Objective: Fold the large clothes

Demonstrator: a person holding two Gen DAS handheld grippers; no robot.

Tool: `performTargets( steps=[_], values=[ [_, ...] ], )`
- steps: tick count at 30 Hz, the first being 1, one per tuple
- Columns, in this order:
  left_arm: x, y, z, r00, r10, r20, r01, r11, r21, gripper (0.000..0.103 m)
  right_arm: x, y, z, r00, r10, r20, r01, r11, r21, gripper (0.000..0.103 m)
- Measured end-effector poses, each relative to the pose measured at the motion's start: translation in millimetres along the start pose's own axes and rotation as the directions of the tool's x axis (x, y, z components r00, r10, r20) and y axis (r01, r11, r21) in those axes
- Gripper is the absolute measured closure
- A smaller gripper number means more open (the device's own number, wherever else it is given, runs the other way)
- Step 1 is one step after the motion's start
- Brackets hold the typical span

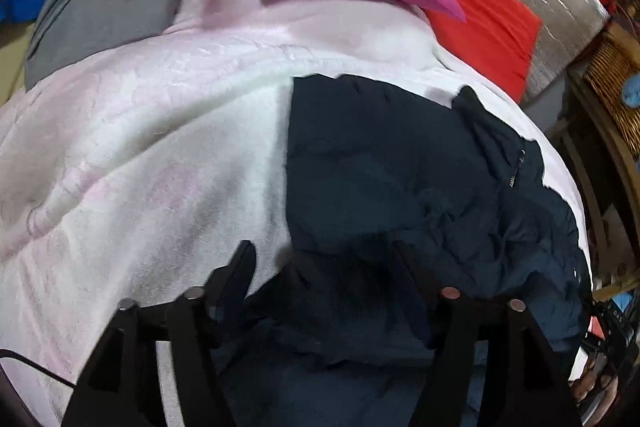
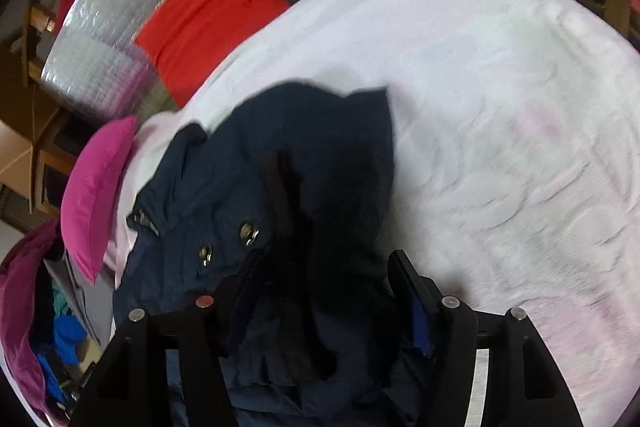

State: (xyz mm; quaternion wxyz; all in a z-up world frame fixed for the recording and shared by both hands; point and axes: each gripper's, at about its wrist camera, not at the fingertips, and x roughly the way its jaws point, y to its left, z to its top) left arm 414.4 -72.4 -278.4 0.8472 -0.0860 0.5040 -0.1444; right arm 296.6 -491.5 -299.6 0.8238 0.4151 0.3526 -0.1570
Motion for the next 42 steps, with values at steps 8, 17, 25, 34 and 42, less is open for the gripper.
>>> performTargets(
  steps=[8, 17, 25, 34, 42],
  values=[
    [-15.5, -11.3, 3.1, 0.997, 0.001, 0.076, -0.005, 0.999, 0.054, 0.073, -28.7, 27.0, -10.5, 0.985, -0.032, 0.169, 0.059, 0.986, -0.156, 0.07],
    [3.6, -12.3, -0.9, 0.997, 0.081, 0.003, -0.081, 0.994, 0.075, 0.052, -14.8, 11.2, -12.2, 0.994, -0.041, 0.097, 0.05, 0.995, -0.087, 0.051],
    [-19.8, -14.2, -5.2, 0.991, 0.113, 0.072, -0.12, 0.987, 0.104, 0.042, -57.6, 0.2, -20.9, 0.992, -0.001, 0.128, 0.012, 0.996, -0.088, 0.041],
    [-75.1, -28.6, -30.3, 0.956, 0.165, 0.241, -0.218, 0.953, 0.21, 0.035, -107.0, -16.6, -52.9, 0.988, 0.007, 0.153, 0.01, 0.994, -0.111, 0.04],
    [-124.4, -32.9, -55.1, 0.926, 0.136, 0.352, -0.221, 0.952, 0.212, 0.033, -143.1, -4.7, -88.7, 0.985, 0.029, 0.169, 0.004, 0.981, -0.192, 0.038]
  ],
)
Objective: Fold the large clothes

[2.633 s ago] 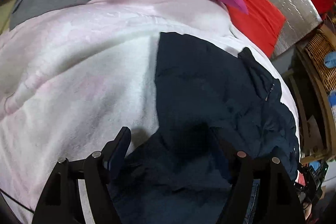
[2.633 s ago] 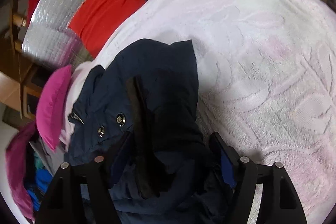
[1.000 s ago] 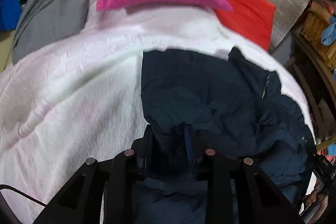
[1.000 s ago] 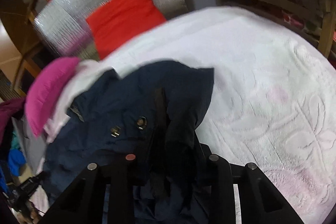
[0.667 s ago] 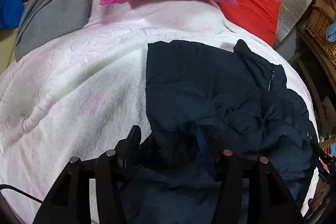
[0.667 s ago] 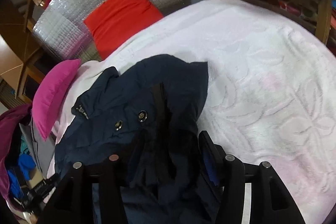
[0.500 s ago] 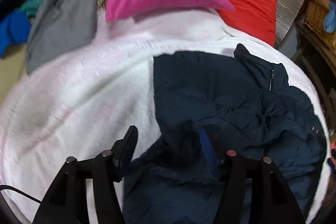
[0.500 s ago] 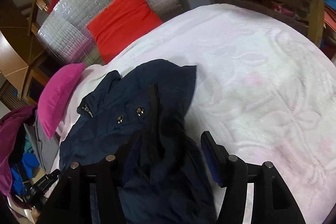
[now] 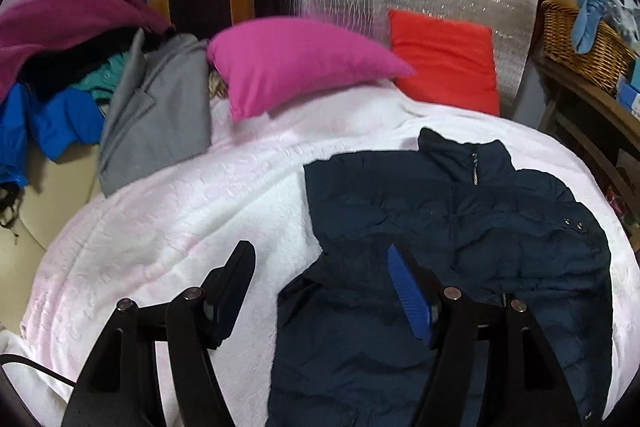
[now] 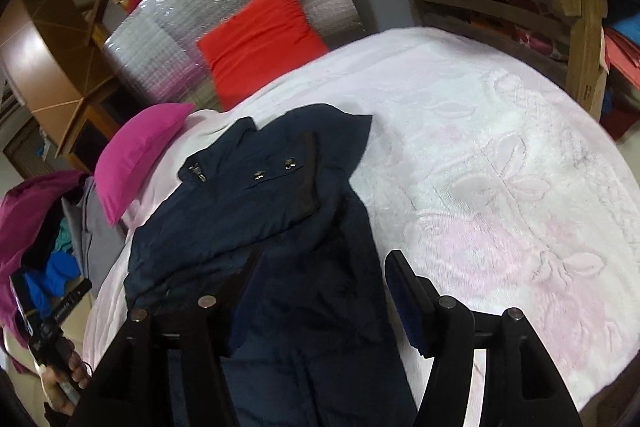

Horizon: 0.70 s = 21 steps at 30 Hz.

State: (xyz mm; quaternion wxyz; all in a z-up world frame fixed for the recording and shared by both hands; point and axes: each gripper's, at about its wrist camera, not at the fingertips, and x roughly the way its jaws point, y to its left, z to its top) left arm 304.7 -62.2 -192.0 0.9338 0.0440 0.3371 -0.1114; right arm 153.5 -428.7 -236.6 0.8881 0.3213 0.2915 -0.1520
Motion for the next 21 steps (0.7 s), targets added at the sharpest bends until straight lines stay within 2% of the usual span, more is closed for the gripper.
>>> performTargets(
  steps=[8, 13, 21],
  values=[
    [-51.2, 6.7, -16.2, 0.993, 0.075, 0.087, -0.075, 0.997, -0.001, 0.028, -53.2, 20.6, -4.8, 0.996, 0.04, 0.08, -0.034, 0.997, -0.07, 0.037],
    [-82.8, 13.9, -33.5, 0.99, 0.094, 0.107, -0.092, 0.995, -0.026, 0.027, -88.5, 30.4, 0.8, 0.987, 0.088, 0.138, -0.077, 0.994, -0.083, 0.036],
    [-127.1, 17.5, -53.9, 0.984, 0.13, 0.121, -0.131, 0.991, 0.0, 0.027, -137.2, 31.2, -8.0, 0.965, 0.164, 0.206, -0.146, 0.984, -0.101, 0.034]
  ],
)
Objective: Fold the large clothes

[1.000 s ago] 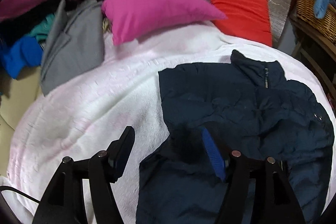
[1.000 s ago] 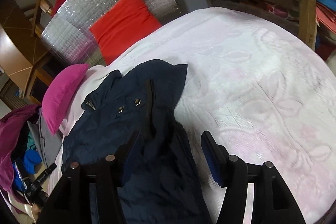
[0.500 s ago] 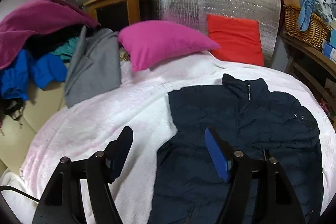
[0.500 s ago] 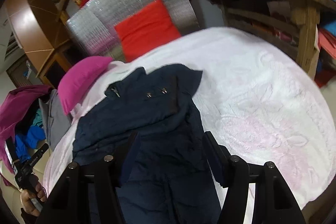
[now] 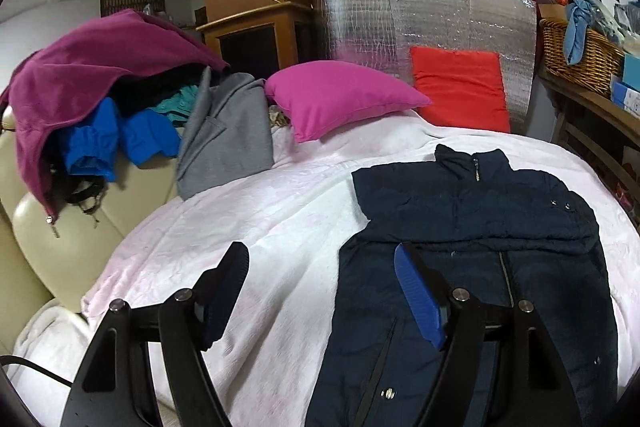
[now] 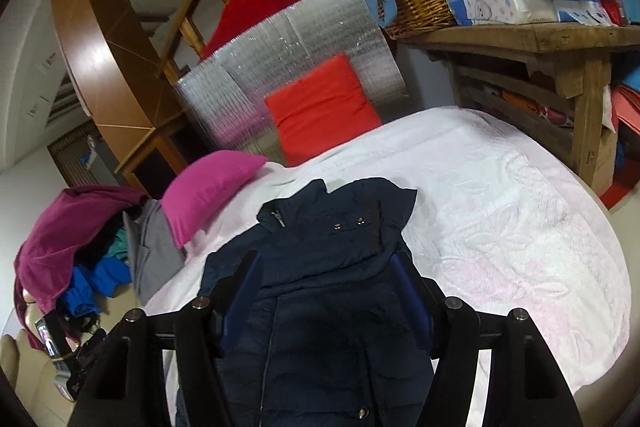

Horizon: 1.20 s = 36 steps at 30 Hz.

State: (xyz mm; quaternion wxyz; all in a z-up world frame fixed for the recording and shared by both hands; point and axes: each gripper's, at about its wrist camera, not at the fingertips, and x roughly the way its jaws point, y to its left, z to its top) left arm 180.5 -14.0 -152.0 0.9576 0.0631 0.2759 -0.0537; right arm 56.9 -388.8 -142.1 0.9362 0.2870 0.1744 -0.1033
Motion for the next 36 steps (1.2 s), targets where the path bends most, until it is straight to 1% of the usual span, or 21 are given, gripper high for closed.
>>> performTargets(
  steps=[6, 10, 12, 14, 16, 17, 19, 21, 23, 26, 27, 28, 29, 31, 32, 33, 35, 36],
  values=[
    [-37.7, -1.6, -4.9, 0.999, 0.02, 0.037, -0.021, 0.999, 0.035, 0.026, -29.0, -6.7, -13.0, 1.0, 0.021, 0.013, -0.021, 1.0, 0.009, 0.033],
    [-56.0, -2.9, -9.0, 0.999, 0.019, 0.04, -0.021, 0.998, 0.058, 0.025, -44.2, -18.8, -22.5, 1.0, 0.026, 0.009, -0.026, 0.999, 0.019, 0.032],
    [-60.2, 0.1, -11.9, 1.0, 0.007, 0.022, -0.009, 0.998, 0.058, 0.022, -50.8, -25.1, -29.3, 1.0, 0.026, -0.003, -0.026, 1.0, 0.018, 0.031],
    [-59.1, 10.2, -16.8, 1.0, -0.011, -0.02, 0.012, 0.999, 0.037, 0.022, -56.0, -32.7, -39.0, 0.999, 0.031, -0.033, -0.03, 0.999, 0.014, 0.031],
    [-53.8, 23.5, -23.6, 0.996, -0.018, -0.082, 0.018, 1.0, 0.008, 0.021, -57.7, -39.3, -51.5, 0.997, 0.03, -0.067, -0.03, 1.0, 0.002, 0.028],
    [-48.5, 32.1, -27.7, 0.992, -0.026, -0.127, 0.025, 1.0, -0.007, 0.021, -56.9, -43.6, -59.9, 0.995, 0.029, -0.09, -0.03, 1.0, -0.006, 0.028],
    [-38.4, 52.2, -38.1, 0.979, -0.033, -0.202, 0.023, 0.998, -0.05, 0.021, -52.3, -52.9, -77.1, 0.989, 0.035, -0.14, -0.036, 0.999, -0.004, 0.028],
    [-31.6, 66.5, -48.1, 0.968, -0.025, -0.249, 0.004, 0.996, -0.085, 0.021, -43.1, -61.7, -97.1, 0.979, 0.04, -0.199, -0.042, 0.999, -0.005, 0.028],
    [-23.0, 77.5, -61.3, 0.947, -0.039, -0.318, -0.003, 0.992, -0.13, 0.021, -32.0, -68.2, -114.1, 0.969, 0.035, -0.245, -0.036, 0.999, 0.004, 0.028],
    [-11.6, 78.5, -82.0, 0.91, -0.129, -0.394, 0.053, 0.979, -0.199, 0.021, -12.6, -77.6, -135.4, 0.946, 0.046, -0.322, -0.038, 0.999, 0.031, 0.028],
    [-6.8, 75.1, -90.0, 0.896, -0.145, -0.42, 0.059, 0.976, -0.21, 0.021, -7.4, -79.4, -140.0, 0.94, 0.05, -0.336, -0.039, 0.998, 0.04, 0.028],
    [-2.4, 71.4, -95.3, 0.887, -0.144, -0.439, 0.057, 0.977, -0.206, 0.021, -2.6, -81.3, -144.2, 0.934, 0.054, -0.353, -0.039, 0.998, 0.048, 0.028],
    [3.9, 64.8, -103.0, 0.872, -0.138, -0.47, 0.051, 0.98, -0.192, 0.021, 1.7, -83.4, -147.9, 0.927, 0.06, -0.369, -0.041, 0.997, 0.059, 0.028],
    [13.6, 55.3, -112.5, 0.848, -0.128, -0.514, 0.043, 0.984, -0.173, 0.021, 5.5, -86.3, -153.5, 0.921, 0.071, -0.384, -0.044, 0.996, 0.077, 0.028],
    [15.9, 52.4, -116.2, 0.841, -0.131, -0.525, 0.046, 0.984, -0.172, 0.021, 6.1, -88.0, -155.6, 0.919, 0.072, -0.387, -0.044, 0.996, 0.079, 0.028],
    [20.8, 48.1, -120.7, 0.828, -0.137, -0.543, 0.052, 0.984, -0.169, 0.021, 5.8, -89.9, -157.8, 0.92, 0.071, -0.386, -0.043, 0.996, 0.08, 0.028],
    [30.1, 41.6, -128.6, 0.801, -0.119, -0.586, 0.037, 0.988, -0.15, 0.021, 5.3, -93.9, -161.3, 0.918, 0.073, -0.39, -0.04, 0.995, 0.093, 0.028],
    [33.0, 39.9, -130.8, 0.792, -0.118, -0.598, 0.038, 0.989, -0.144, 0.021, 5.8, -95.8, -162.3, 0.915, 0.077, -0.396, -0.039, 0.994, 0.103, 0.028]
  ],
)
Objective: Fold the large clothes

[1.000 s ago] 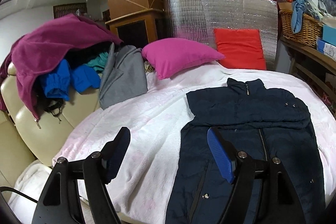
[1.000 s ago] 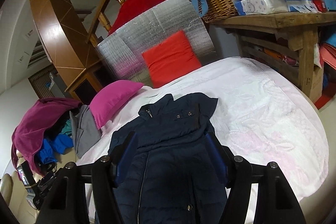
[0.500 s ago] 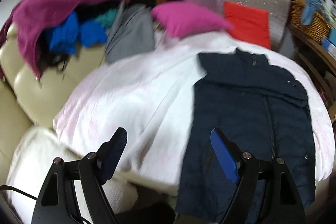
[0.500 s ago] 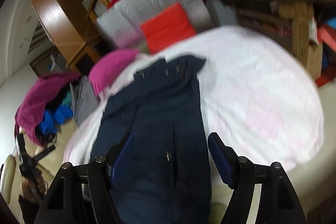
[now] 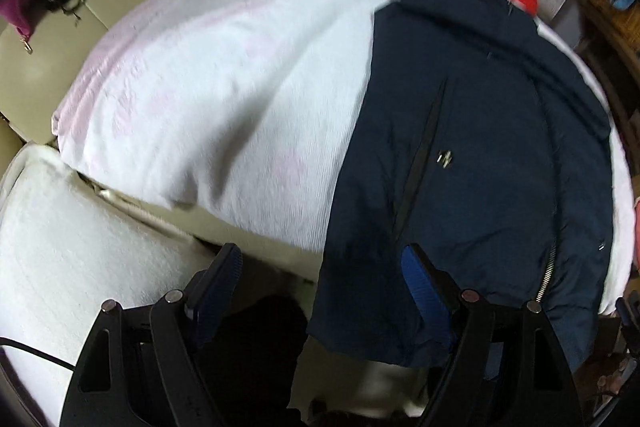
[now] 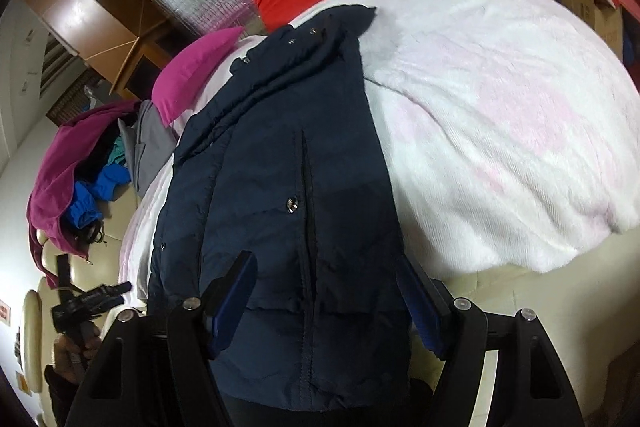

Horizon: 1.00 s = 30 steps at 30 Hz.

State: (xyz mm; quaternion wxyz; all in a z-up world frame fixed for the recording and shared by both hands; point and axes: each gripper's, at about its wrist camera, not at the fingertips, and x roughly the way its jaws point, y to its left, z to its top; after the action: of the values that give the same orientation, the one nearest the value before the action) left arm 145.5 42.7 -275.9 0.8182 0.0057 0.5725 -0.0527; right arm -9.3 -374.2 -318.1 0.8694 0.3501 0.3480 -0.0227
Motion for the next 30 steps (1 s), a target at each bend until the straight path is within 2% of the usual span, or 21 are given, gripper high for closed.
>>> performTargets(
  steps=[6, 9, 14, 16, 19, 21, 23, 24, 25, 27, 29, 30],
  values=[
    [35.6, -5.9, -8.7, 0.989, -0.018, -0.147, 0.021, 1.0, 0.015, 0.021, 11.4, -16.8, -11.2, 0.999, 0.003, -0.054, 0.0, 0.998, 0.055, 0.028],
    [47.7, -6.7, -14.1, 0.982, -0.044, -0.184, 0.046, 0.999, 0.008, 0.021, 18.6, -26.4, -15.9, 0.997, 0.023, -0.074, -0.016, 0.995, 0.098, 0.028],
    [54.4, -3.4, -22.1, 0.971, -0.141, -0.192, 0.138, 0.99, -0.028, 0.021, 33.9, -41.0, -23.0, 0.993, 0.041, -0.11, -0.023, 0.987, 0.161, 0.028],
    [55.7, -2.1, -25.7, 0.967, -0.173, -0.188, 0.169, 0.985, -0.036, 0.021, 44.9, -47.1, -27.2, 0.987, 0.06, -0.15, -0.029, 0.98, 0.198, 0.027],
    [58.4, -4.8, -30.4, 0.959, -0.21, -0.189, 0.209, 0.978, -0.028, 0.038, 57.7, -51.4, -34.7, 0.978, 0.107, -0.178, -0.06, 0.966, 0.253, 0.027],
    [58.9, -7.1, -34.7, 0.958, -0.216, -0.188, 0.216, 0.976, -0.018, 0.038, 62.2, -47.5, -37.9, 0.969, 0.17, -0.179, -0.116, 0.954, 0.276, 0.027],
    [60.2, -6.8, -36.5, 0.957, -0.22, -0.191, 0.221, 0.975, -0.017, 0.038, 63.0, -37.5, -37.7, 0.966, 0.186, -0.182, -0.14, 0.961, 0.239, 0.042],
    [61.3, -6.4, -37.1, 0.955, -0.223, -0.196, 0.223, 0.975, -0.023, 0.038, 61.4, -30.7, -36.8, 0.97, 0.166, -0.179, -0.13, 0.972, 0.197, 0.053],
    [62.6, -6.1, -37.8, 0.953, -0.226, -0.201, 0.225, 0.974, -0.029, 0.037, 59.5, -25.1, -35.7, 0.975, 0.142, -0.173, -0.114, 0.98, 0.16, 0.058],
    [70.1, -8.1, -34.0, 0.946, -0.239, -0.22, 0.236, 0.971, -0.04, 0.034, 57.9, -21.0, -34.2, 0.977, 0.127, -0.173, -0.103, 0.985, 0.139, 0.06],
    [70.5, -11.2, -35.0, 0.946, -0.24, -0.216, 0.241, 0.97, -0.024, 0.033, 58.2, -23.0, -33.8, 0.975, 0.125, -0.182, -0.097, 0.984, 0.152, 0.06],
    [69.9, -13.0, -35.7, 0.947, -0.242, -0.211, 0.245, 0.969, -0.014, 0.033, 59.8, -25.1, -34.0, 0.974, 0.122, -0.193, -0.088, 0.981, 0.173, 0.055]
  ],
)
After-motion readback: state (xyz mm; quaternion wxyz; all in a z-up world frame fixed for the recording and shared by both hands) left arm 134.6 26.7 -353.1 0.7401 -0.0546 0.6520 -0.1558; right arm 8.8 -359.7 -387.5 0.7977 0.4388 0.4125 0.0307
